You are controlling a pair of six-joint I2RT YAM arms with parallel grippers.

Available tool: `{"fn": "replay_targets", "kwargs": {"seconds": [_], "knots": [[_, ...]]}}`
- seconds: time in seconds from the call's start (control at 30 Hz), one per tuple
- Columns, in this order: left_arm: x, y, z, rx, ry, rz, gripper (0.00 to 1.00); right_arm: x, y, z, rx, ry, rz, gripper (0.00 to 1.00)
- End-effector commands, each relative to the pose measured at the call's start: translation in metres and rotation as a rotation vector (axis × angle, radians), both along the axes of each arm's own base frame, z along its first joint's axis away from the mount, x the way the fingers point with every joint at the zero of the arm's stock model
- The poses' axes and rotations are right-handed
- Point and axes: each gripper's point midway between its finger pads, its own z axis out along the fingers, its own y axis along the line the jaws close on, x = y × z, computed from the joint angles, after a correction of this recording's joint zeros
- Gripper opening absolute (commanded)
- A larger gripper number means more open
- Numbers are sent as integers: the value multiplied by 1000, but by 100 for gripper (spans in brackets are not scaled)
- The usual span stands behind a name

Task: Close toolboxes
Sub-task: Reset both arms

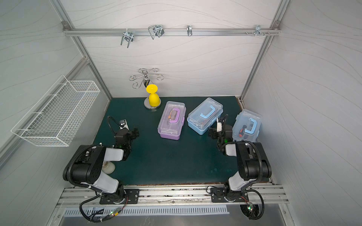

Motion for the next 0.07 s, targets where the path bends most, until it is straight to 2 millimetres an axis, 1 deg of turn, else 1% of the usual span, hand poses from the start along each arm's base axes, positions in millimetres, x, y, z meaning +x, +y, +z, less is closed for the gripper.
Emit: {"fn": "replay_targets", "kwargs": {"seconds": [0.0, 0.03], "knots": [[7, 10, 12, -11, -46, 35, 100, 4, -4, 5, -11, -36, 0, 99], [7, 11, 11, -21, -44, 37, 100, 4, -4, 5, -8, -35, -2, 99]]}}
